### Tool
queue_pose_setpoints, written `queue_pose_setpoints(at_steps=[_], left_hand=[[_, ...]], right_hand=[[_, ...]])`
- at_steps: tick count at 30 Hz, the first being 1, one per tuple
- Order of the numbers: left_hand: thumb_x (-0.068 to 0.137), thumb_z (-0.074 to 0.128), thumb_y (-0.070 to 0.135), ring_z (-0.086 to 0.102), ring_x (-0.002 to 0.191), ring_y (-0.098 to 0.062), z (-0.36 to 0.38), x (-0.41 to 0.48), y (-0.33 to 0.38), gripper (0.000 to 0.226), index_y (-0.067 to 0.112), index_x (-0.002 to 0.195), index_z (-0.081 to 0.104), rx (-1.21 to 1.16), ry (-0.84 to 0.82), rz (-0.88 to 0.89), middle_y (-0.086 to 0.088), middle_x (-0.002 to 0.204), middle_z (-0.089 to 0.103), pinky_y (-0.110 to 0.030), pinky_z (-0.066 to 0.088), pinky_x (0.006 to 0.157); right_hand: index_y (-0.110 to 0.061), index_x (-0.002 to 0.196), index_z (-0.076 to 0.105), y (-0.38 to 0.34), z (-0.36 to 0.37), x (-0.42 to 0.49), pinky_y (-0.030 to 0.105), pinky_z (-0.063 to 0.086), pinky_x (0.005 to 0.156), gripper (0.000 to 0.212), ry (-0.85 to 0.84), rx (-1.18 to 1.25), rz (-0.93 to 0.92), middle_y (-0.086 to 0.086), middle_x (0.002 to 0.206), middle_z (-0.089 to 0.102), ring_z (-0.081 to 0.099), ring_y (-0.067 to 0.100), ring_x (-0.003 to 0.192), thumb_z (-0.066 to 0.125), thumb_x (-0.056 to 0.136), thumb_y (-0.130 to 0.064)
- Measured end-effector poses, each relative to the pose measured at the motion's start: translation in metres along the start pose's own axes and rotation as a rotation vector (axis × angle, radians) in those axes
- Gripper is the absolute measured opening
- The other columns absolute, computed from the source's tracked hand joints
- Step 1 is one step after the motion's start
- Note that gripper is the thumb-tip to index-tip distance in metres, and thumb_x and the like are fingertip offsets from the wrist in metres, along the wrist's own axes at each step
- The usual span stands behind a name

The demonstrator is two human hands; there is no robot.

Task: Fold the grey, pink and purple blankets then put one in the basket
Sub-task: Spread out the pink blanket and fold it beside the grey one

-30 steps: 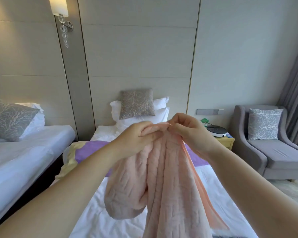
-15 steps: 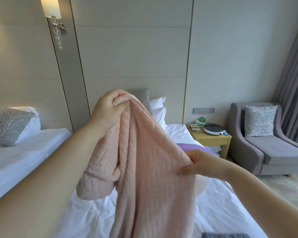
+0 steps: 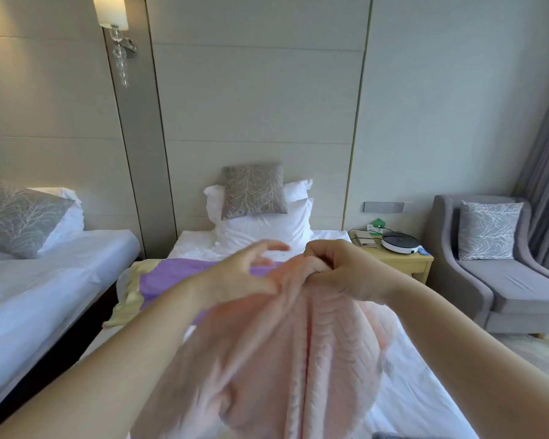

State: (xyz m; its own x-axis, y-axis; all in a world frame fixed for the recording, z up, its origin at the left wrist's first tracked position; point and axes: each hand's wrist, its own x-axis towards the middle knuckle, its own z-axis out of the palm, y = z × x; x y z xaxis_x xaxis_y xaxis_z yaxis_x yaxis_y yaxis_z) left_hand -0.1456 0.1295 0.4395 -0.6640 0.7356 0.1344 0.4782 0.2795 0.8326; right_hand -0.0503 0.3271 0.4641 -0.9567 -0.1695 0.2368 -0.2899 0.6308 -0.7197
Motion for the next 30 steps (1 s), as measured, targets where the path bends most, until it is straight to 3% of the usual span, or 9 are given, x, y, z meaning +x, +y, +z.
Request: queue_pose_setpoints(at_steps=[2,4,9,13,16,19,23,27,30], left_hand=[[0.077,0.072,0.011,0.059,0.106,-0.002,0.016,0.0,-0.004,0.044,0.031,0.115,0.059,-0.137,-0.179,0.004,0.014,0.117,0.062,-0.016,0.047,0.085],[0.08,0.063,0.012,0.056,0.083,-0.001,0.024,0.001,-0.007,0.019,0.025,0.094,0.066,-0.03,-0.191,0.019,0.013,0.089,0.063,-0.015,0.043,0.077],[0.092,0.051,0.007,0.045,0.063,0.002,0.024,0.01,-0.003,0.014,0.007,0.082,0.061,0.09,0.113,0.166,0.013,0.068,0.053,-0.015,0.036,0.061],[0.091,0.047,-0.001,0.05,0.069,0.007,0.012,0.015,0.006,0.024,0.017,0.082,0.06,0.088,0.296,0.218,0.012,0.077,0.058,-0.01,0.039,0.068],[0.089,0.044,-0.004,0.051,0.075,0.005,0.004,0.014,0.005,0.024,0.014,0.084,0.06,0.074,0.353,0.204,0.009,0.08,0.06,-0.008,0.039,0.072],[0.09,0.04,-0.003,0.054,0.082,-0.003,-0.003,0.01,0.003,0.025,0.007,0.089,0.063,-0.073,0.383,0.12,0.001,0.086,0.063,-0.018,0.042,0.079],[0.09,0.046,0.003,0.058,0.094,-0.012,-0.003,0.003,0.005,0.033,0.02,0.114,0.061,-0.21,0.226,-0.01,-0.005,0.105,0.065,-0.025,0.044,0.083],[0.088,0.066,0.018,0.063,0.107,-0.012,0.015,0.0,0.017,0.054,0.033,0.134,0.042,-0.283,-0.047,0.11,-0.004,0.121,0.061,-0.022,0.049,0.09],[0.083,0.071,0.011,0.064,0.09,-0.021,0.024,0.003,0.018,0.054,0.034,0.125,0.045,-0.148,0.034,0.147,-0.01,0.106,0.065,-0.032,0.051,0.084]], right_hand=[[-0.018,0.063,0.047,0.003,0.001,0.001,0.018,0.03,0.05,0.026,-0.022,-0.03,0.02,-0.005,0.063,0.042,0.036,0.008,0.056,0.063,0.075,-0.001],[-0.016,0.065,0.048,0.007,0.0,-0.001,0.018,0.03,0.05,0.023,-0.014,-0.056,0.04,-0.006,0.061,0.042,0.035,0.007,0.056,0.065,0.075,-0.006],[-0.02,0.07,0.056,0.008,-0.009,-0.006,0.017,0.031,0.052,0.025,-0.149,-0.058,0.106,-0.009,0.064,0.044,0.039,0.008,0.059,0.079,0.066,-0.032],[-0.021,0.092,0.066,0.016,-0.017,-0.015,0.034,0.049,0.082,0.031,-0.365,-0.112,0.194,0.008,0.086,0.064,0.058,0.011,0.082,0.082,0.068,-0.031],[-0.023,0.09,0.069,0.017,-0.026,-0.022,0.024,0.048,0.083,0.023,-0.449,-0.128,0.215,-0.008,0.085,0.066,0.061,0.005,0.081,0.081,0.073,-0.034],[-0.025,0.064,0.055,0.015,-0.031,-0.022,0.019,0.03,0.059,0.031,-0.266,-0.261,0.196,-0.014,0.062,0.041,0.039,0.004,0.06,0.074,0.073,-0.048],[-0.019,0.062,0.049,0.008,-0.031,-0.013,0.029,0.029,0.059,0.025,0.109,0.011,0.138,-0.003,0.064,0.038,0.036,0.012,0.062,0.063,0.076,-0.034],[-0.012,0.074,0.059,-0.008,-0.012,0.001,0.023,0.035,0.057,0.013,0.088,-0.021,0.034,-0.001,0.067,0.046,0.041,0.009,0.062,0.067,0.084,-0.016],[-0.006,0.077,0.058,-0.011,-0.001,0.007,0.022,0.032,0.055,0.019,0.095,-0.002,0.022,0.0,0.067,0.044,0.039,0.01,0.061,0.071,0.081,-0.019]])
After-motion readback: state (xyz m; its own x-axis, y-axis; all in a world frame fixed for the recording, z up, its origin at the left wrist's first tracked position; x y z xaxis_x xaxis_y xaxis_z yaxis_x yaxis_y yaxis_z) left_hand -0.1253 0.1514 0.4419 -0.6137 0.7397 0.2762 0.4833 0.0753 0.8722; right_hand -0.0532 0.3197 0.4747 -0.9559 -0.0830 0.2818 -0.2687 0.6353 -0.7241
